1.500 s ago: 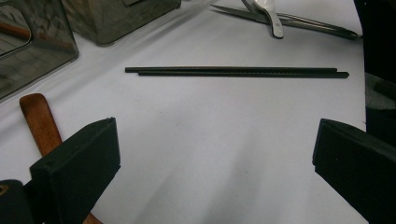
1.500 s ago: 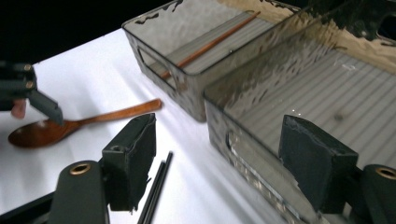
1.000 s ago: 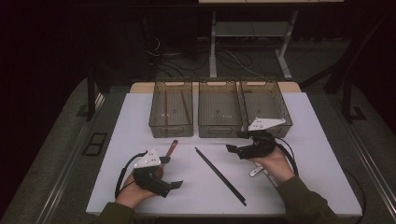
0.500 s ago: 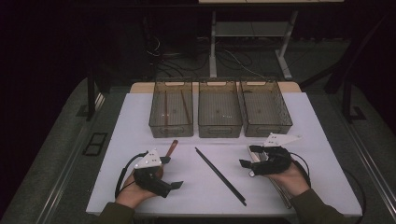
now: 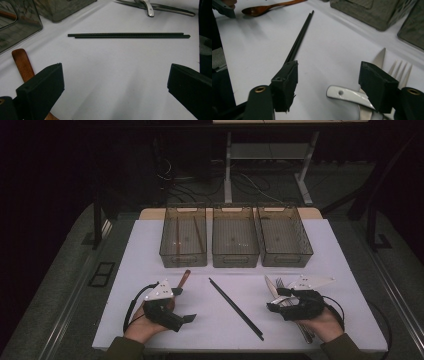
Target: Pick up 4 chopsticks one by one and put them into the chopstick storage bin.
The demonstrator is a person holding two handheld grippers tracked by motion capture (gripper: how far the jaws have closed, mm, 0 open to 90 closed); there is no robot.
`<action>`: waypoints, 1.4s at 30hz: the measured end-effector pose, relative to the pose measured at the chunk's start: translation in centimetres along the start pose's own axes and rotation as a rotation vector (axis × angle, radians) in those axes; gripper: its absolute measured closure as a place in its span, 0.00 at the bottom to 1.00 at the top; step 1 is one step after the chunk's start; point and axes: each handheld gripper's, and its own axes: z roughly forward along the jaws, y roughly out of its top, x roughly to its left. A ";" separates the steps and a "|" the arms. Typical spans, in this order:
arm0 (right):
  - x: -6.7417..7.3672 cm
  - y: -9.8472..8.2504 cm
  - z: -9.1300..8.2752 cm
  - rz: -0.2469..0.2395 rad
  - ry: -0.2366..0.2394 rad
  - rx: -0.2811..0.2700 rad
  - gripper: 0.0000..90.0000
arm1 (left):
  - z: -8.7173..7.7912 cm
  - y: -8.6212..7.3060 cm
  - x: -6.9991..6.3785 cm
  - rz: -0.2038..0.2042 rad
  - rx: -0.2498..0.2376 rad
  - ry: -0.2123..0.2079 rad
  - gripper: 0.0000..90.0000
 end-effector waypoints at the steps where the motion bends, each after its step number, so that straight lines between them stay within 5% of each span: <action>1: 0.0 -0.2 -0.2 0.004 -0.001 0.004 0.40 | 0.0 0.0 0.0 0.001 0.000 -0.001 0.00; 5: 0.0 -0.6 -0.5 0.019 0.022 0.021 0.54 | -0.1 0.0 0.0 -0.001 -0.004 0.002 0.00; 17: 2.1 -0.7 1.0 -0.060 0.128 0.139 0.99 | 0.0 0.0 0.0 0.001 0.001 0.001 0.00; 26: 4.6 -0.4 2.8 -0.120 0.204 0.180 1.00 | 0.0 0.0 0.0 0.001 -0.001 -0.001 0.01; 42: 6.6 -0.7 4.4 -0.175 0.222 0.255 1.00 | 0.0 0.0 0.0 0.000 -0.001 0.000 0.01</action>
